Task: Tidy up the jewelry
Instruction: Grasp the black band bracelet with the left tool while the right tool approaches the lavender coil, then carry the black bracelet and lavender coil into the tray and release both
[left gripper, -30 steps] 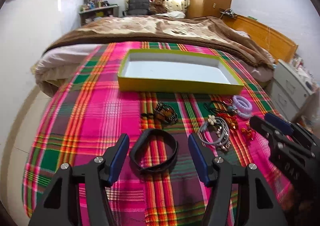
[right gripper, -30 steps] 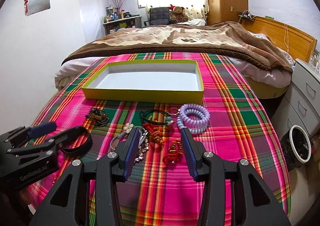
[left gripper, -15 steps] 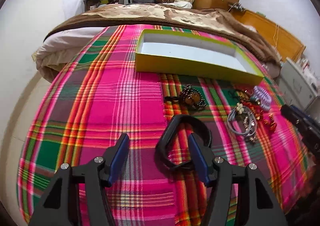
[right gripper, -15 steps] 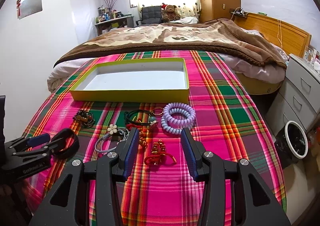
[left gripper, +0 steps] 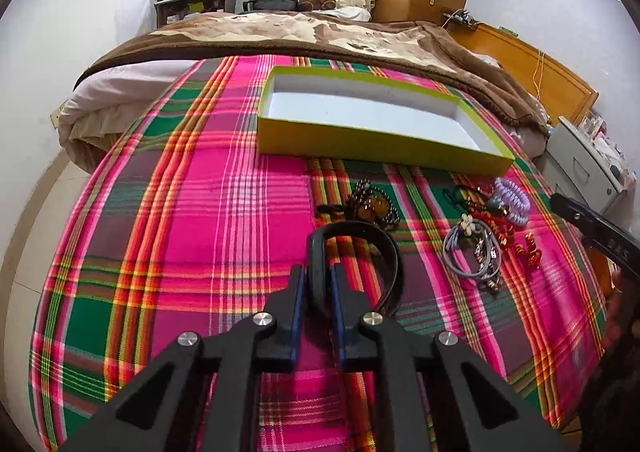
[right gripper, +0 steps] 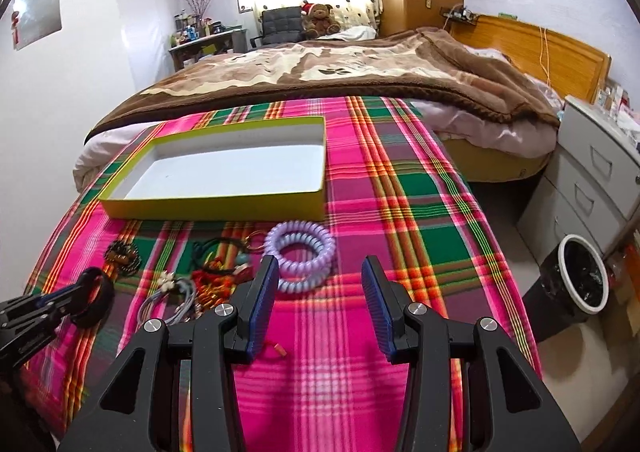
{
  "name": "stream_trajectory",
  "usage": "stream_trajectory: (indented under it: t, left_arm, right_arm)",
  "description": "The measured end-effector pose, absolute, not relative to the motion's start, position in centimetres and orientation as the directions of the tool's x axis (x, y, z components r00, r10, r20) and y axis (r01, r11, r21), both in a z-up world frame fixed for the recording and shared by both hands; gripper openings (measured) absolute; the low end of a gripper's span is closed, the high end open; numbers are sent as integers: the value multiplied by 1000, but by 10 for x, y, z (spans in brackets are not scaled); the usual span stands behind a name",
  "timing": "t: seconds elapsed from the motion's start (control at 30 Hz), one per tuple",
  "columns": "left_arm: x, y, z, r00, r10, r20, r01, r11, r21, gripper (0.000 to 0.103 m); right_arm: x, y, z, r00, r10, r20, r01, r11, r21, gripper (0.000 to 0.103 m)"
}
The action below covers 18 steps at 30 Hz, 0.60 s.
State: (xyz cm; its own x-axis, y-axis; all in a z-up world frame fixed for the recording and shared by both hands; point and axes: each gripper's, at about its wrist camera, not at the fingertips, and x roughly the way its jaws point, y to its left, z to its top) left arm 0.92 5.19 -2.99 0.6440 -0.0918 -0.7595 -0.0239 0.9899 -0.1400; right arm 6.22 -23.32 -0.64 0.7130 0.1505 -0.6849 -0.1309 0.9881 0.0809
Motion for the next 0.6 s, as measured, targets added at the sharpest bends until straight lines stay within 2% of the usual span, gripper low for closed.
stream_trajectory:
  t: [0.17,0.33,0.5,0.6]
  left_arm:
    - [9,50,-22,663,-92,-743,-16,990,-137,13]
    - [12,50,-20,666,-93,-740,-14,990,-138,13]
    - [12,50,-19,663,-102,-741,-12,989,-147,13]
    - [13,49,-19,662,-105,-742,-8,989,-148,13]
  right_arm:
    - [85,-246,-14,669,199,-716,-129,980,152,44]
    - [105,-243,-22,629,203,-750,-147,979,142,44]
    - [119,-242,-31,572,285,-769,-187,958,216,44]
    - [118,-236,-32,570,283,-771,-212,958,195,33]
